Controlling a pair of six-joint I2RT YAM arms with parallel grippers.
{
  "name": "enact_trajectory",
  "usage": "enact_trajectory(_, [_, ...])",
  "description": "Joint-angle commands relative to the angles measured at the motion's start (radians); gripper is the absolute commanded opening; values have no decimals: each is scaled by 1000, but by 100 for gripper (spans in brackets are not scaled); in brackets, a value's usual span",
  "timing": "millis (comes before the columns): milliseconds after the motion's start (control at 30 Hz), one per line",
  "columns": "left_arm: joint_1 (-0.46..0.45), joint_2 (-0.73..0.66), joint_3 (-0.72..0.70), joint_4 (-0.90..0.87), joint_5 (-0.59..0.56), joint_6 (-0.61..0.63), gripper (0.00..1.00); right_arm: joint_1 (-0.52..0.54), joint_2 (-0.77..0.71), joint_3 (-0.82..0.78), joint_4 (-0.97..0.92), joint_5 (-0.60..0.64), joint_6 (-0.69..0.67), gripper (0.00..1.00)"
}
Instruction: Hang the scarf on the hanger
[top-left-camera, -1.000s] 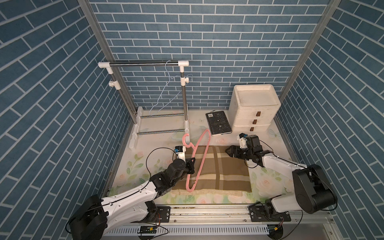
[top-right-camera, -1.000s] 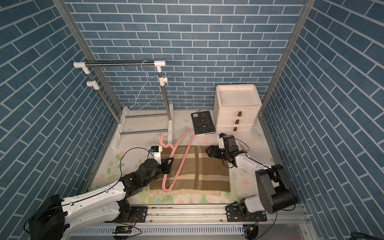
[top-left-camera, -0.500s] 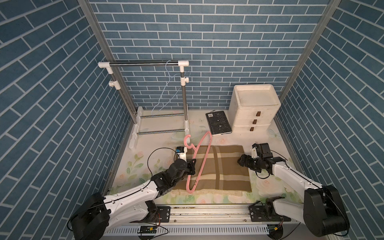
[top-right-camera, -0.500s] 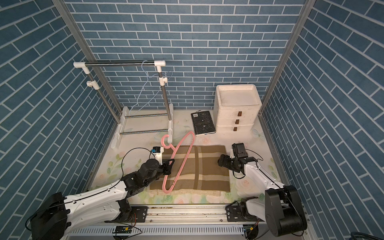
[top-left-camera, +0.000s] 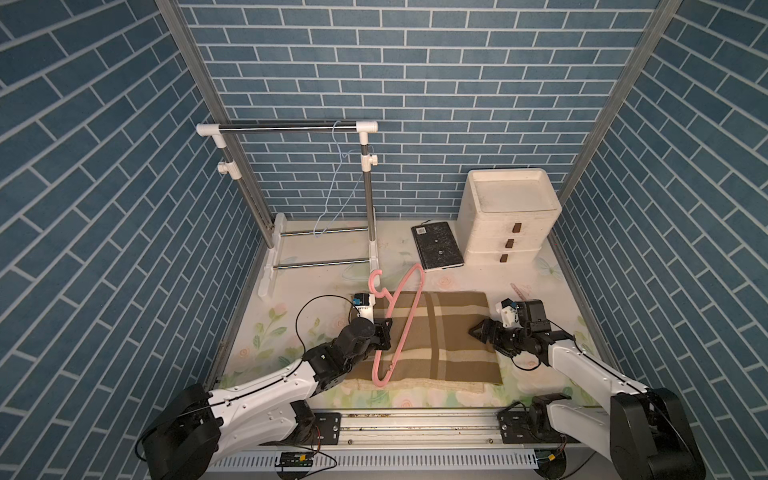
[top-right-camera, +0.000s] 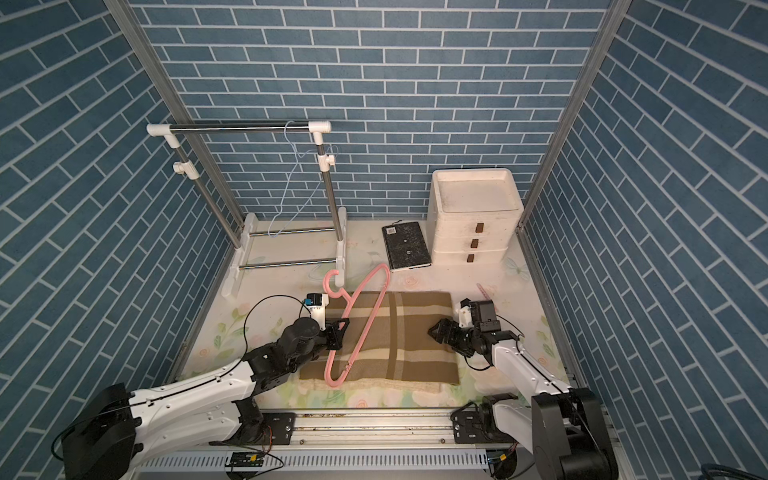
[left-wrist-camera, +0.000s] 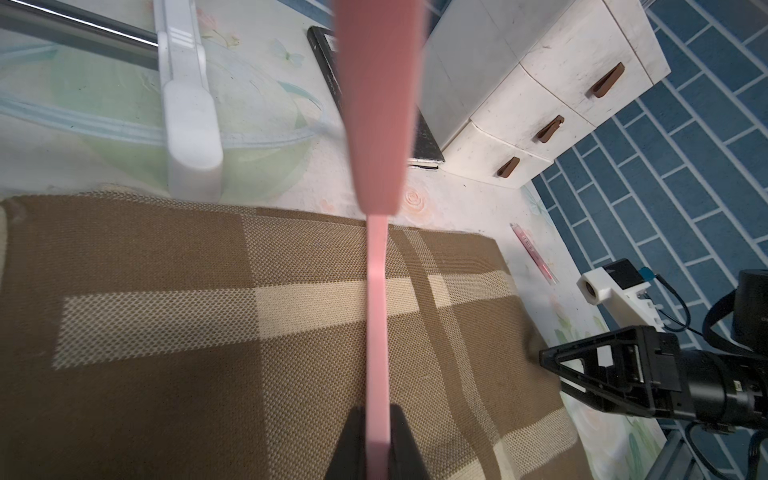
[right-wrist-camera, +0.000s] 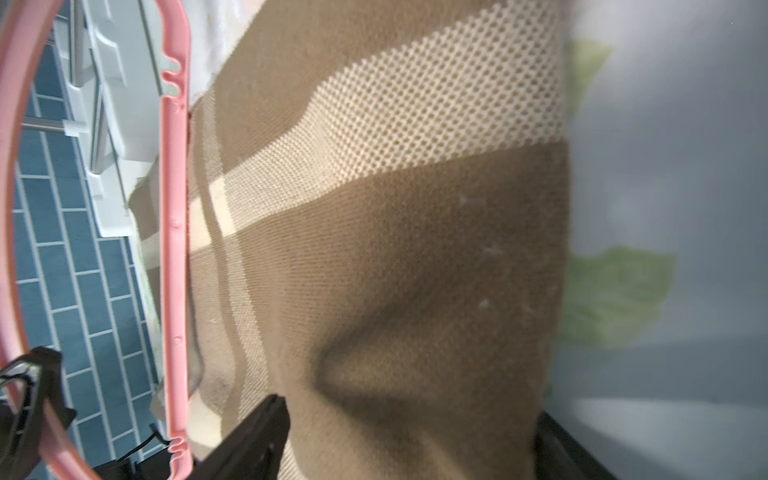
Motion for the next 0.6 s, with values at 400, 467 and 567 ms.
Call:
enact_trajectory(400, [-8,17,33,-14,7,19,0,-5,-22,31,91,-242,60,73])
enact_trajectory(467, [-8,21,34,-14,7,19,0,-5,-30,35,89,-248,60,68])
enact_trajectory(567, [-8,28,38,-16,8,20,0,-5,-36,45,75,-254,51,61])
